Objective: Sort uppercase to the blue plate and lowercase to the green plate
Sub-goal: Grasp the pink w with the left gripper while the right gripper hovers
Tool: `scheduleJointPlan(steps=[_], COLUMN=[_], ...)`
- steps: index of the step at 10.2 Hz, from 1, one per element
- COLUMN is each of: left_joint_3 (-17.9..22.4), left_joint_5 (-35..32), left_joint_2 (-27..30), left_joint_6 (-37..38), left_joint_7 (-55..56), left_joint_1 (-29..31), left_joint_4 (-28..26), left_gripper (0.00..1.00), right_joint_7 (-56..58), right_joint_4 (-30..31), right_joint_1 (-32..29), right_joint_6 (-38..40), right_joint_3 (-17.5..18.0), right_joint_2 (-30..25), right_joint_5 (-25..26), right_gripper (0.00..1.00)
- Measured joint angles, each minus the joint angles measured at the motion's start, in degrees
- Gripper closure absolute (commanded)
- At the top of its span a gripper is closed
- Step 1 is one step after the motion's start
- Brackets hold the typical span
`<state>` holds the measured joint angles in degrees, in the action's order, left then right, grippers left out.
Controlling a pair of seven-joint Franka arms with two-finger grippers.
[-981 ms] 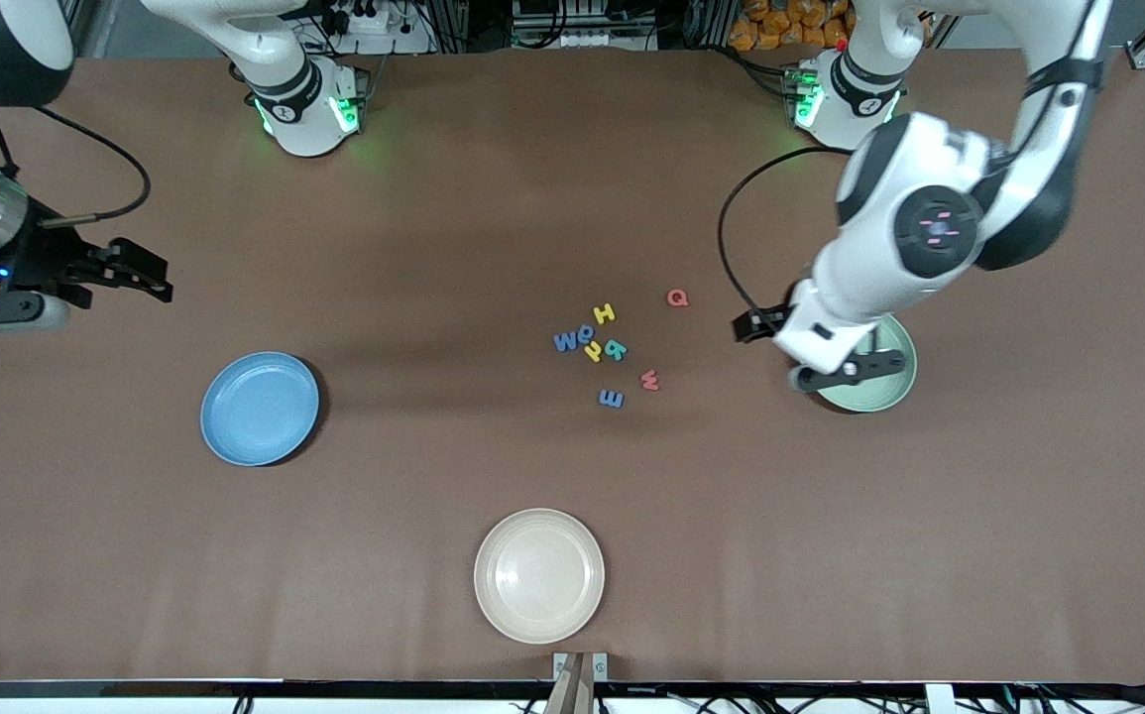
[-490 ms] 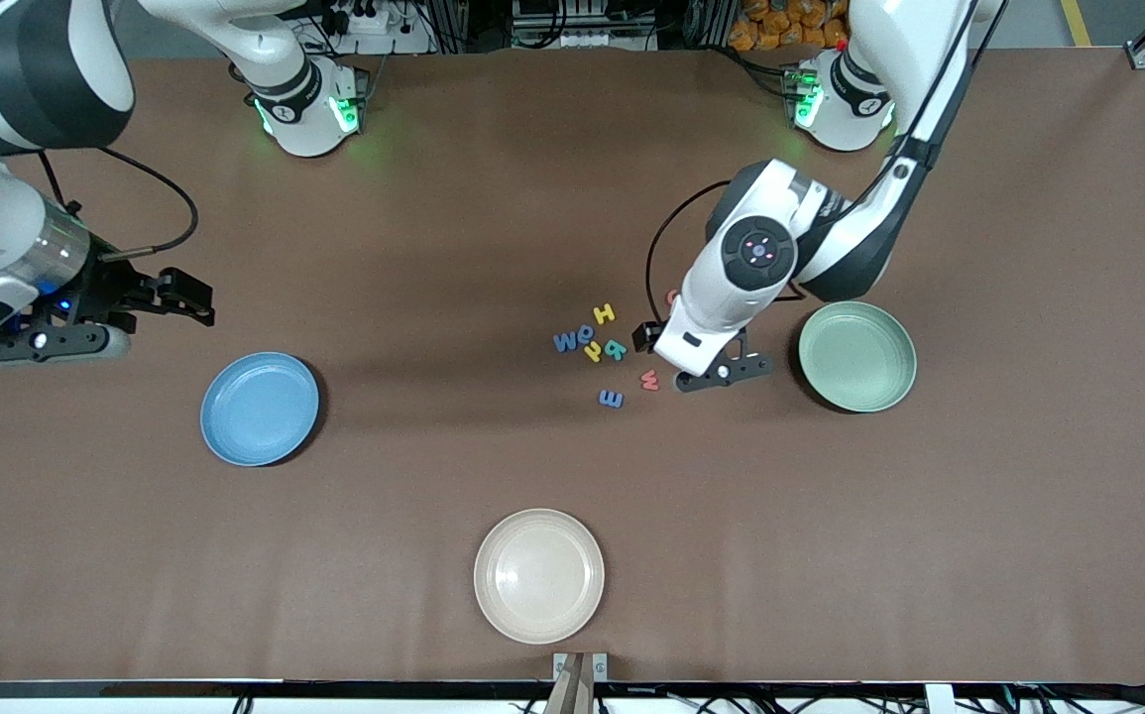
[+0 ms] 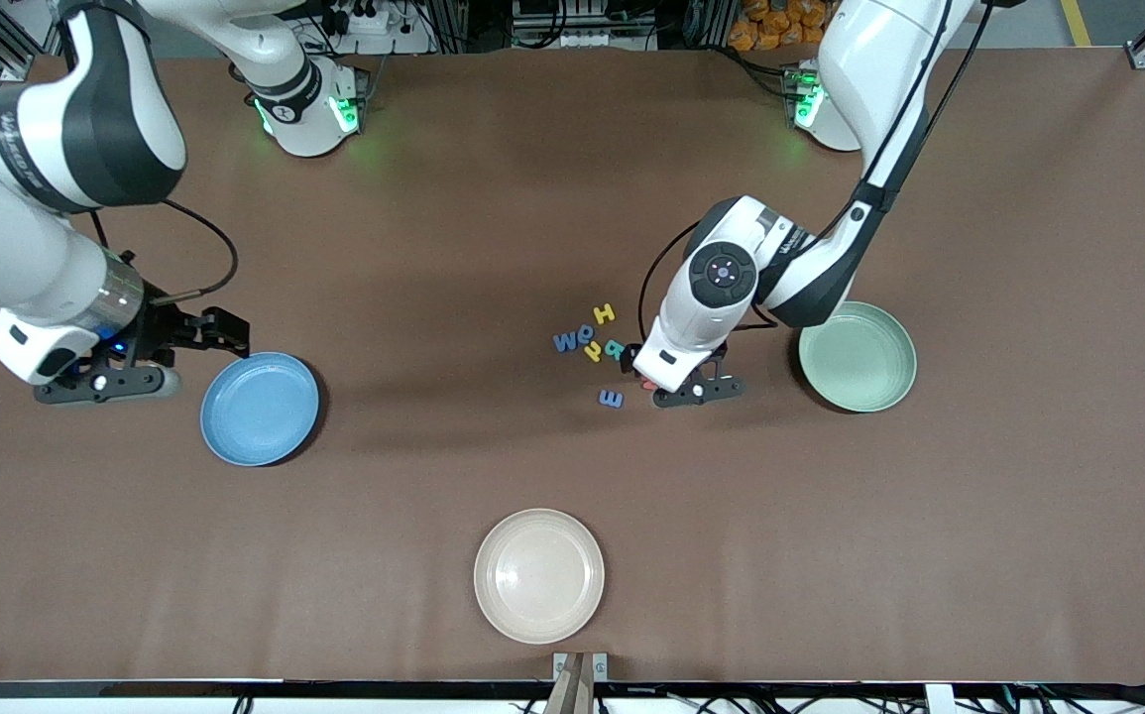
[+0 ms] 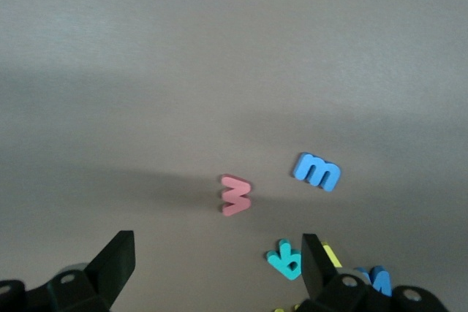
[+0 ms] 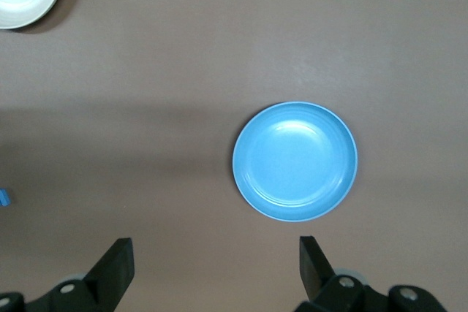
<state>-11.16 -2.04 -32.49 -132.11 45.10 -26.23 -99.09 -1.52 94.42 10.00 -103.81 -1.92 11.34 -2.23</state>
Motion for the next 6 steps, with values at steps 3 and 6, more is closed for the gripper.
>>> scheduleJointPlan(steps=[3, 6], left_joint_3=[0.03, 0.11], left_joint_5=[-1.73, -2.26], left_joint_2=[-2.65, -4.29], left_joint_6=[-3.88, -4.97], left_joint_7=[0.36, 0.41], left_joint_1=[-0.87, -0.88], left_joint_4=[0.00, 0.01], left_gripper=[0.00, 0.20], right_joint_7=[-0.18, -0.22], right_joint_4=[0.00, -0.01], right_joint_1=[1.29, 1.32], right_joint_6=[-2.49, -5.07], right_joint_3=[0.01, -0.05], right_joint_2=[1.68, 3.10], right_joint_5=[-0.01, -0.13], right_gripper=[0.00, 0.00])
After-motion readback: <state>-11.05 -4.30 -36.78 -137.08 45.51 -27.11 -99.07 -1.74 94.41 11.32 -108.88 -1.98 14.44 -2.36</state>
